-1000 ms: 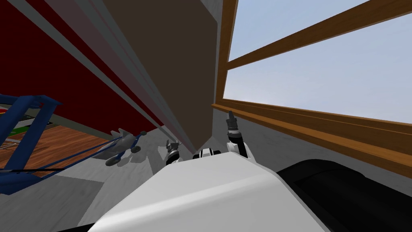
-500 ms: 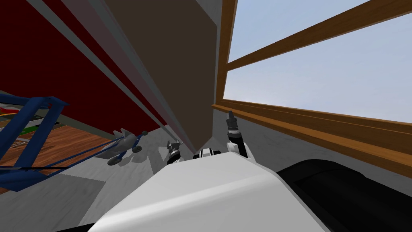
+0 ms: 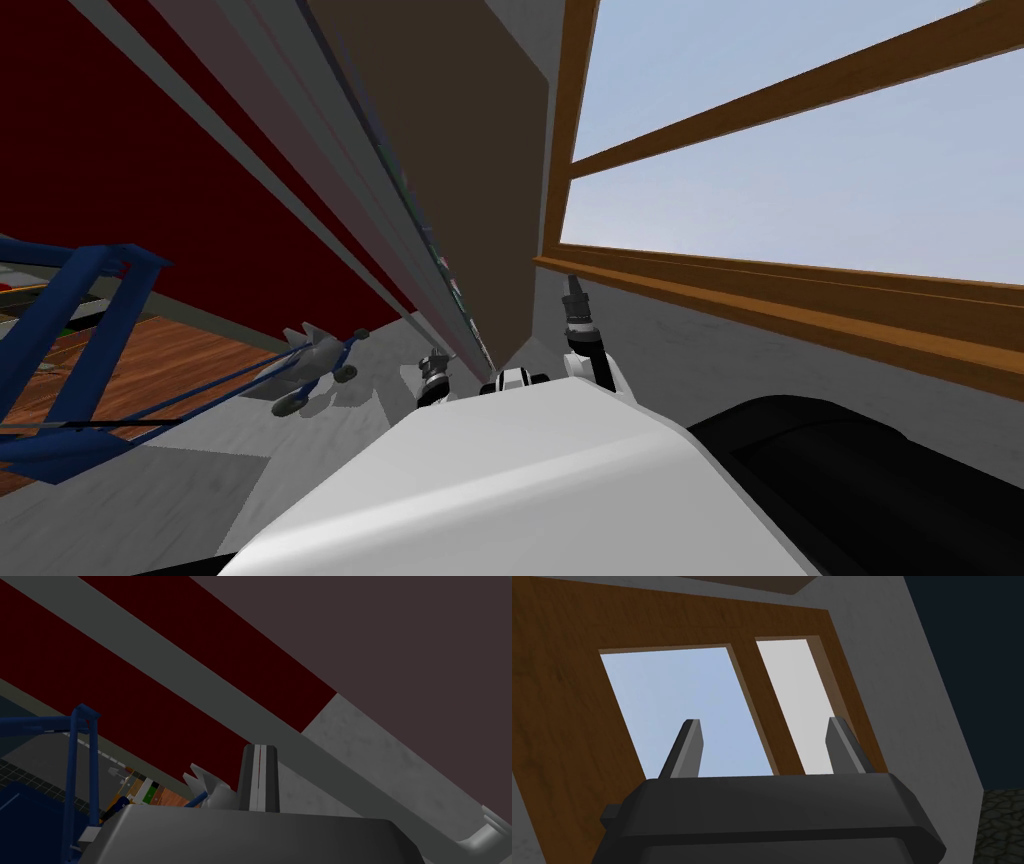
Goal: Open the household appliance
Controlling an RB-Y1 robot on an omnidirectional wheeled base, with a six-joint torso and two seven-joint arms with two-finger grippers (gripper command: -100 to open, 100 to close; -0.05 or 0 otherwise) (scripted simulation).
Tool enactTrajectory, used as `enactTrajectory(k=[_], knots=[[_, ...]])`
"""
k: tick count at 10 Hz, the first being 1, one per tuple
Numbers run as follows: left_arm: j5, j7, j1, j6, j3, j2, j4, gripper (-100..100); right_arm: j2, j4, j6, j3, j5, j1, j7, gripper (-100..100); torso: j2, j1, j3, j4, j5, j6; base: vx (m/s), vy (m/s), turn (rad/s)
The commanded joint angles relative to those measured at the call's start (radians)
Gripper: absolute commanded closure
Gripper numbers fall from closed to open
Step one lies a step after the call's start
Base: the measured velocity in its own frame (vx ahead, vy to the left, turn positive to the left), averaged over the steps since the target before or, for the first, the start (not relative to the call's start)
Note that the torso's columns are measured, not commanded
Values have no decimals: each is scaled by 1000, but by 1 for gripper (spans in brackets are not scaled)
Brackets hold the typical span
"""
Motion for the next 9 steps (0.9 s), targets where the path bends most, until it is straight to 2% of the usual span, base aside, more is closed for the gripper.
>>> enactTrajectory(k=[1,2,3,5,6,8,9], knots=[[-6,21,-15,7,-23,28,-10,100,0,0,0,0,0,0,0,0,-2,-5,-2,-1,-1,0,-133,297,-102],[-10,32,-16,11,-39,42,-11,100,0,0,0,0,0,0,0,0,-2,-8,-2,-1,-1,1,-116,330,-122],[-10,32,-16,11,-39,42,-11,100,0,0,0,0,0,0,0,0,-3,-7,-2,-1,-1,1,-85,259,-75],[-17,55,-18,19,-70,71,-13,100,0,0,0,0,0,0,0,0,0,-12,-1,-2,-2,1,-121,270,-146],[-17,55,-18,19,-70,71,-13,100,0,0,0,0,0,0,0,0,-1,-9,-1,-1,-1,2,-97,250,-74],[-25,78,-20,27,-101,99,-16,100,0,0,0,0,0,0,0,0,1,-10,-1,0,-2,0,-100,280,-105],[-25,78,-20,27,-101,99,-16,100,0,0,0,0,0,0,0,0,2,-8,1,-1,-1,1,-125,295,-101]])
